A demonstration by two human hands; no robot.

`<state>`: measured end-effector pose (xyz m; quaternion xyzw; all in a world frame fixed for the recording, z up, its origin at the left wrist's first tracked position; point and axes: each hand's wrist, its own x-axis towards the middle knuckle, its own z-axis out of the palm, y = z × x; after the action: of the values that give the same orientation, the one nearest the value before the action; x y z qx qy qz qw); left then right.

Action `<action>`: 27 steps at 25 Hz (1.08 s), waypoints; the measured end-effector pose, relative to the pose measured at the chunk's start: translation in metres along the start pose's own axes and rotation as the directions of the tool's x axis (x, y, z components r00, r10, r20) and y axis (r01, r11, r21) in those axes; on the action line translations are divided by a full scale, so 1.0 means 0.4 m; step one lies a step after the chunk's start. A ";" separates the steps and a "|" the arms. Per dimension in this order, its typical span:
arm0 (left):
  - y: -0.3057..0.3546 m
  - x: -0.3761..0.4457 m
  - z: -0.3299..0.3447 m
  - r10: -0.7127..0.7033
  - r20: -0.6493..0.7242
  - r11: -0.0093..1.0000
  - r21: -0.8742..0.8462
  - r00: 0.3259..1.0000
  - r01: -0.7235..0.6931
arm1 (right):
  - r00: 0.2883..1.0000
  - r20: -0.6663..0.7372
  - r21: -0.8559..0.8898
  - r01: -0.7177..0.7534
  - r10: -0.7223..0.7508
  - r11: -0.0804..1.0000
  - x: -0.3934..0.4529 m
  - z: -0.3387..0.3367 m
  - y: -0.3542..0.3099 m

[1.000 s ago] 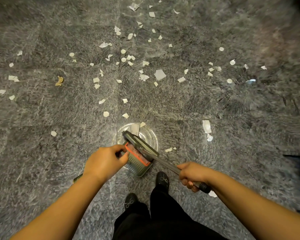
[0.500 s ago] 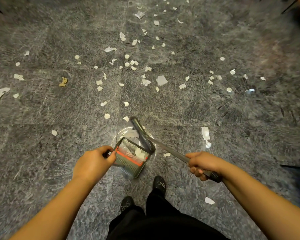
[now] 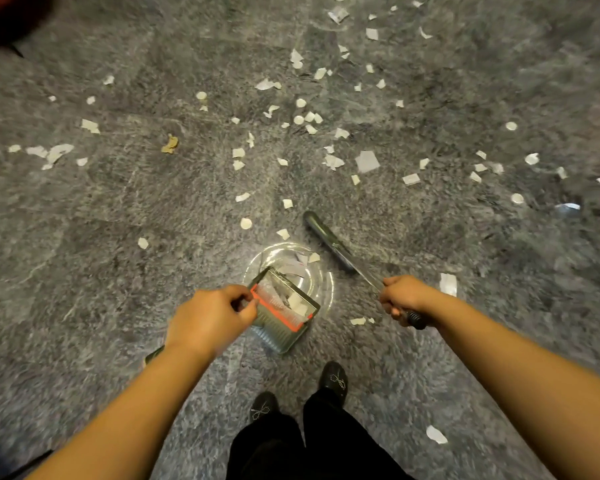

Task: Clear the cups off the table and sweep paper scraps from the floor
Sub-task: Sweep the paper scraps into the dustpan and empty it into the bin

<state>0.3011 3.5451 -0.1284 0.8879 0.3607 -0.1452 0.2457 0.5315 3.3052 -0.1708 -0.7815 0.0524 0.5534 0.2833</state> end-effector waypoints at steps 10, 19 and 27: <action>-0.038 0.030 0.015 -0.024 -0.047 0.999 -0.024 0.999 0.023 | 0.987 0.156 -0.297 -0.001 0.049 0.955 0.077 0.116 -0.006; -0.027 0.017 0.015 -0.036 -0.038 0.999 -0.034 0.999 0.035 | 0.959 0.272 -0.384 0.031 0.081 0.923 -0.071 0.129 0.063; -0.036 -0.024 0.009 -0.008 -0.023 0.998 -0.057 1.000 0.007 | 0.969 0.241 -0.244 0.014 0.046 0.970 -0.170 0.145 0.105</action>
<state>0.2839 3.5464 -0.1319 0.8808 0.3709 -0.1255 0.2661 0.4404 3.2834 -0.1391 -0.7357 -0.0451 0.6501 0.1847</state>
